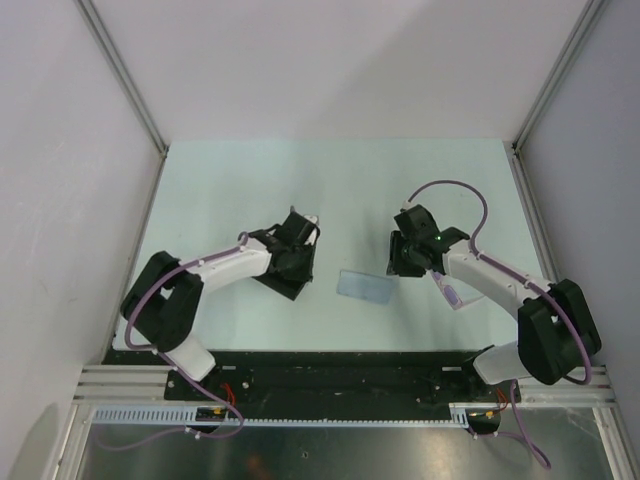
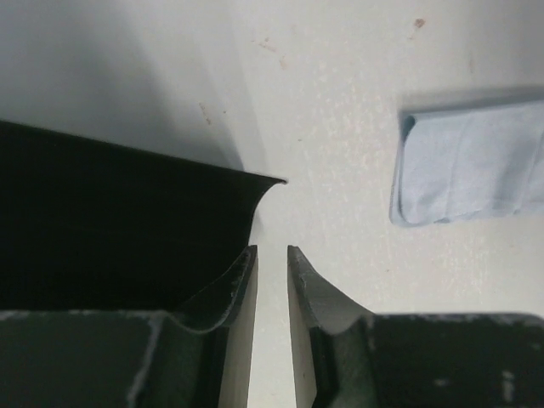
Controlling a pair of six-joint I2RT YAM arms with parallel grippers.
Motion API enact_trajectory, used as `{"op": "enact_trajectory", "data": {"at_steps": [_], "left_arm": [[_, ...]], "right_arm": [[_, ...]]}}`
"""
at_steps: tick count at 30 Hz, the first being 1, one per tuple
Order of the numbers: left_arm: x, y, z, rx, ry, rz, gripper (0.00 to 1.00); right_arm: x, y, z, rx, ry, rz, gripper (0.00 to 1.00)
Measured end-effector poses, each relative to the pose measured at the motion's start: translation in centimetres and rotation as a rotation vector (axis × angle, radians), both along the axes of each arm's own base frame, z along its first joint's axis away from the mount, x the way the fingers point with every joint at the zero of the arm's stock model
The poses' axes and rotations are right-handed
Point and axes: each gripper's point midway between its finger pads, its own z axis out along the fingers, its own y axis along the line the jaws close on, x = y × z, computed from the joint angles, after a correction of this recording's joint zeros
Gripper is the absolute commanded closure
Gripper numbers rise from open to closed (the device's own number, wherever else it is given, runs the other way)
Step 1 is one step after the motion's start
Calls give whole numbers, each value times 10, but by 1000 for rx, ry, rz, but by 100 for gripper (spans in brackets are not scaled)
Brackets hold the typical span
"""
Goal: Organize the sunglasses
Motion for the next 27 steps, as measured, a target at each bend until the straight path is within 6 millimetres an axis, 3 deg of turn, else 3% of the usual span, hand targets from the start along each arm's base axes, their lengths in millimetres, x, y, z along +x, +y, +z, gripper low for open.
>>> {"op": "enact_trajectory", "data": {"at_steps": [8,15,18,19,22,27], "left_arm": [[-31,26,-12,6,30,84,75],[-56,49,-8,-29,30,201,72],[-61,60,1,-40,11,265,60],[-61,63,4,-46,3,286,49],[-54,71,16,-73,-34,340,34],[-50,79,20,-66,-51,381,24]], "right_arm": [[-6,-5,-5,-7,12,7,59],[-9,-8,-7,-8,18,13,59],[-10,-8,-6,-6,16,18,59],[-10,-8,-6,-6,16,19,59],[-12,-9,-7,-6,19,28,59],[-12,-10,-7,-5,19,33,59]]}}
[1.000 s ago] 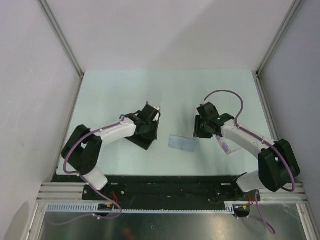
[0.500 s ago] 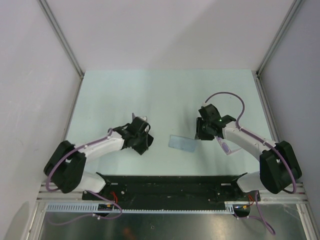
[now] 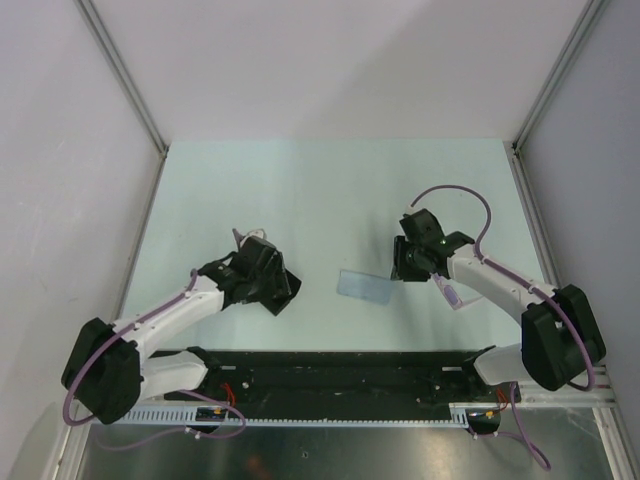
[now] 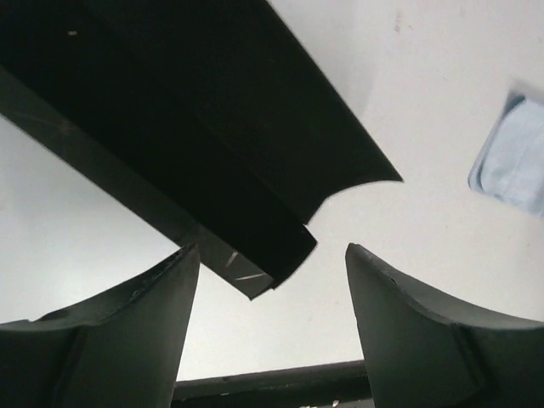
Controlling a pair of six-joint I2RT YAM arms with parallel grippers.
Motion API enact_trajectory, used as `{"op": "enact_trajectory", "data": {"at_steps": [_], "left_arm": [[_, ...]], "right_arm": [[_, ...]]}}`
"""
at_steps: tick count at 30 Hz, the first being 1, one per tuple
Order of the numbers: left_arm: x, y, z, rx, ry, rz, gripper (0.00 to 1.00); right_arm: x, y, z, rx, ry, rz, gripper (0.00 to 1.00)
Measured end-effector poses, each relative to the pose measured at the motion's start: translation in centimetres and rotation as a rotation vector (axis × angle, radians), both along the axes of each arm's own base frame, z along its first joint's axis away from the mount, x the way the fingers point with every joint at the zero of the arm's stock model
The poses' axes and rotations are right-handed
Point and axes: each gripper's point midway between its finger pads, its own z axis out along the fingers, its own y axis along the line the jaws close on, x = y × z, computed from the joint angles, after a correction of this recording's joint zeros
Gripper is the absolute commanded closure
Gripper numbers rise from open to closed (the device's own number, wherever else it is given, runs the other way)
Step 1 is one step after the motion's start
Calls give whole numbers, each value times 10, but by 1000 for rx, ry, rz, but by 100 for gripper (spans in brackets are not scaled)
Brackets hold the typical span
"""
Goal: Organize the sunglasses
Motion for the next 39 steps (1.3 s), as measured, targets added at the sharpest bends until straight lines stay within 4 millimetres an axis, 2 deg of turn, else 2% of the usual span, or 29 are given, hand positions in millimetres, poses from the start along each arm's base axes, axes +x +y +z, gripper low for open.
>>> {"op": "enact_trajectory", "data": {"at_steps": [5,8,12,17,22,24,29,35,39], "left_arm": [[6,25,-2,-3,33,168,19],[11,38,5,-16,8,271,20],[17,42,12,-47,-18,351,30],[16,50,-9,-17,62,439,36],[13,57,-16,-20,84,513,47],[12,60,-18,-6,92,522,51],[12,62,-31,54,138,489,54],[16,62,-36,102,155,422,76],[23,63,-33,155,154,335,77]], "right_arm": [[2,-3,2,2,-8,-2,59],[3,-5,4,1,-15,-2,59],[5,-10,6,2,-24,-11,59],[8,-15,7,1,-29,-25,59],[8,-16,7,8,-25,-23,59],[9,-17,8,10,-25,-24,59],[10,-19,8,15,-23,-26,59],[12,-24,7,20,-20,-42,59],[13,-26,8,22,-19,-47,59]]}}
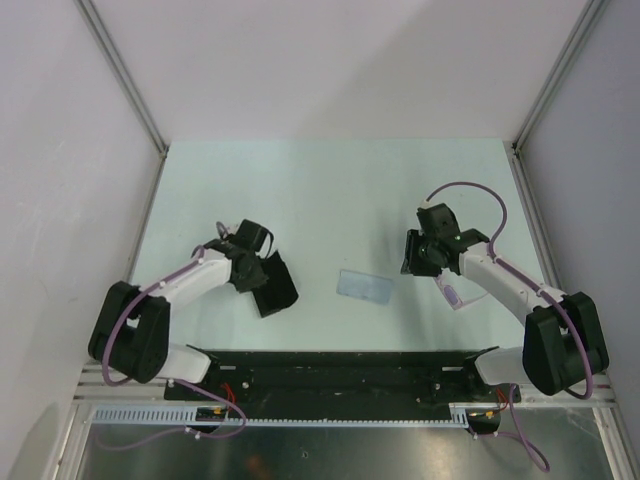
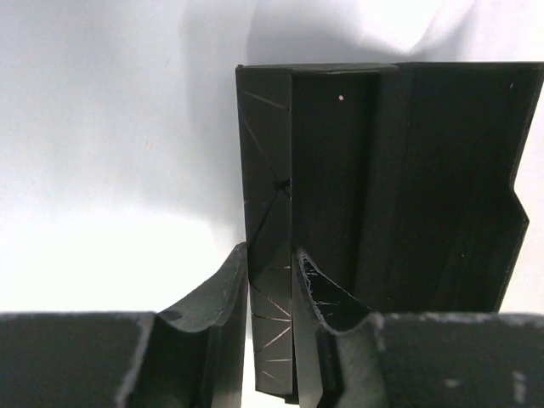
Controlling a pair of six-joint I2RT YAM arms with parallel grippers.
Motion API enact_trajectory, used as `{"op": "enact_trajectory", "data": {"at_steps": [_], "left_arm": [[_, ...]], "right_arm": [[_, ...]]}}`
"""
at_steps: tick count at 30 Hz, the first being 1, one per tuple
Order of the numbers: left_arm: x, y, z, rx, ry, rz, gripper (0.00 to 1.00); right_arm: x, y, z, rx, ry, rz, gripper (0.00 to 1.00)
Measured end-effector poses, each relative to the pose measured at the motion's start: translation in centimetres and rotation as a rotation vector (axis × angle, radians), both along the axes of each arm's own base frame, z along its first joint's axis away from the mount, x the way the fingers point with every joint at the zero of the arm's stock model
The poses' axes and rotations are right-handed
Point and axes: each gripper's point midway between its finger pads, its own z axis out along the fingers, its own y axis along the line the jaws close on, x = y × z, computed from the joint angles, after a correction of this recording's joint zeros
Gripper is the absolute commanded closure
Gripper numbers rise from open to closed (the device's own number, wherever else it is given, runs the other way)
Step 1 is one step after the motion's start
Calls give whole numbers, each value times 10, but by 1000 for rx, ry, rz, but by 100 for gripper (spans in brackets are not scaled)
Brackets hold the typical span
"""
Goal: Organize the sunglasses
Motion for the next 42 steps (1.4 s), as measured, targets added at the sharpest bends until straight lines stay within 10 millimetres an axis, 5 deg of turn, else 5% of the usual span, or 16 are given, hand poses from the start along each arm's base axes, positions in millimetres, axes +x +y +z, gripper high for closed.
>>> {"op": "enact_trajectory", "data": {"at_steps": [12,21,34,37,41,42], "left_arm": [[73,-36,36,67,-127,-568,77],[73,-58,32,73,-156,-952,72],[60,-73,6,164,-123,-1181,66],[54,-75,3,169,-119,-1200,59],[56,-69,2,204,-110,-1177,14],[59,-66,3,220,-113,-1156,11]], "right_arm": [[1,-6,-2,0,5,-16,59],[3,-14,-3,-2,7,-39,59],[2,-12,-2,13,13,-35,59],[2,-12,-2,16,13,-35,58],[1,-10,-2,24,16,-33,58],[1,-10,-2,28,16,-31,57]]}}
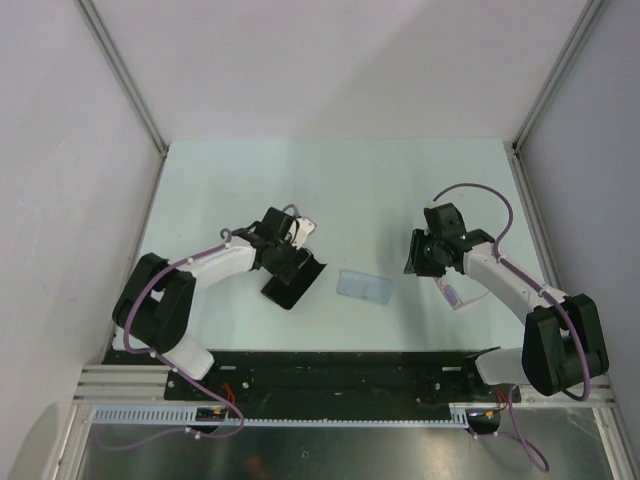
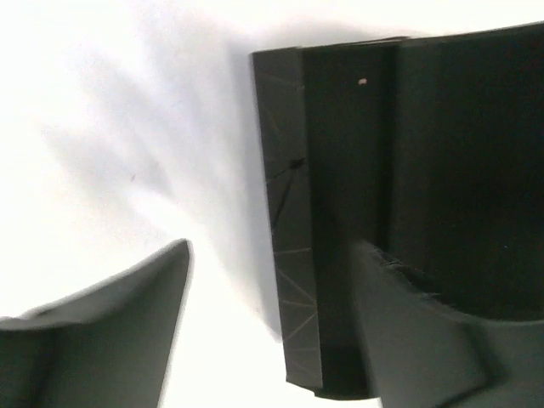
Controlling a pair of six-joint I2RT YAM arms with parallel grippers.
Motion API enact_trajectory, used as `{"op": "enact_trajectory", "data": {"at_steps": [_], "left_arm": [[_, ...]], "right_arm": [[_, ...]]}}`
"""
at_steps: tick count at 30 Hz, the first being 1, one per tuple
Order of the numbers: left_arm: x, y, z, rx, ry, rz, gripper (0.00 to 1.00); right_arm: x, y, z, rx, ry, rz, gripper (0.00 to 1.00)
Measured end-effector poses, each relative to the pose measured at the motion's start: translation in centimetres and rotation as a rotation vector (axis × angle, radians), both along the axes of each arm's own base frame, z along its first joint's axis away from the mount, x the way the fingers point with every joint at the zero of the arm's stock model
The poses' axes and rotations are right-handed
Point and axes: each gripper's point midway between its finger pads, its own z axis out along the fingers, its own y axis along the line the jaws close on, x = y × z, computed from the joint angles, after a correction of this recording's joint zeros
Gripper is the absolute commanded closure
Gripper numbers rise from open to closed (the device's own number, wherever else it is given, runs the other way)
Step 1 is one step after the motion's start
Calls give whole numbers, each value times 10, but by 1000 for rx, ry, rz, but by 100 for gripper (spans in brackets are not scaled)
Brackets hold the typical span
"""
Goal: Organize the sunglasses
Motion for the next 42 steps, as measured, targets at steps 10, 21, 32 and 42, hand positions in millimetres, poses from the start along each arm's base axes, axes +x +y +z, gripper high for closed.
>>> {"op": "enact_trajectory", "data": {"at_steps": [10,21,32,42], "left_arm": [[23,15,44,-64,-149,308,0],[-49,19,31,-326,58,907,19],[-112,34,3,-315,169,1117,44],[-103,34,-1,-291,151,1147,36]], "right_arm": [[0,2,1,9,0,6,57],[0,3,1,17,-1,10,57],[-1,6,-3,28,19,18,57],[-1,7,-5,29,27,22,57]]}}
